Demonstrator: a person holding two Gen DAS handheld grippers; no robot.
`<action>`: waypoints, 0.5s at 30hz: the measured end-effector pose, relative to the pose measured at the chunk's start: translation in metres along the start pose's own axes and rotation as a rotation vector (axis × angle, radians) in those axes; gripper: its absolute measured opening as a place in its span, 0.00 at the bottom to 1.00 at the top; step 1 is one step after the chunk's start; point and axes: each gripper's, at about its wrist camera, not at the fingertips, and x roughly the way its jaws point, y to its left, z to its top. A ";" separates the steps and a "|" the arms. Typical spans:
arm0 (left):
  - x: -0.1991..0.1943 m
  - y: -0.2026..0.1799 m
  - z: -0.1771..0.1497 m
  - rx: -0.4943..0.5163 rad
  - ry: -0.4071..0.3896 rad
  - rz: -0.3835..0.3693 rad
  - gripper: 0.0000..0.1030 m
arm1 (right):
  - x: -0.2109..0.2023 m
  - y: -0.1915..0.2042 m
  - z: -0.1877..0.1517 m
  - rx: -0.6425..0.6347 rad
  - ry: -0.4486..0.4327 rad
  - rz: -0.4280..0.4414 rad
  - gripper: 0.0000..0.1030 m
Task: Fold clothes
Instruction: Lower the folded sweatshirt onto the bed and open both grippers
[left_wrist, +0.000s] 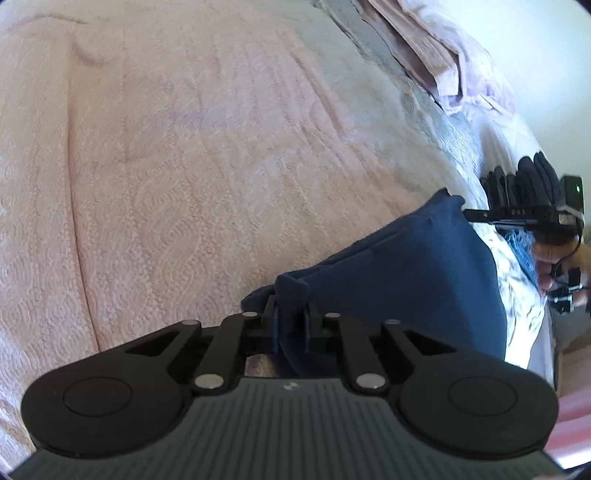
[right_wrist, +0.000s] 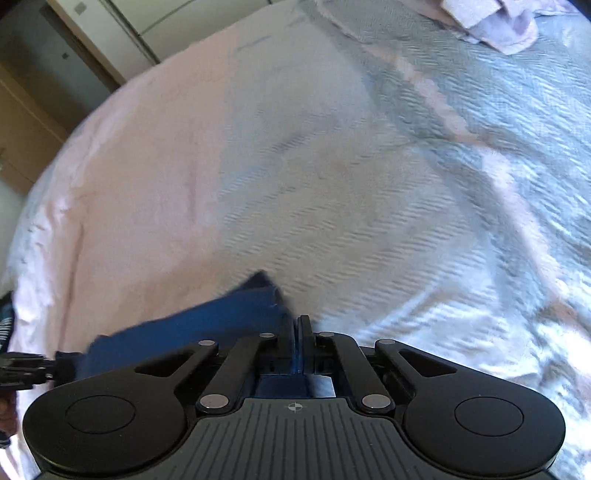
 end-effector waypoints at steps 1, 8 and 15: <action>-0.002 0.001 0.001 -0.001 -0.002 0.002 0.13 | -0.005 -0.003 -0.001 0.020 -0.017 -0.020 0.00; -0.033 0.001 0.005 0.017 -0.033 0.059 0.21 | -0.056 0.002 -0.016 0.074 -0.097 -0.056 0.05; -0.073 -0.012 -0.008 0.031 -0.065 0.093 0.19 | -0.094 0.036 -0.073 0.210 -0.095 0.065 0.62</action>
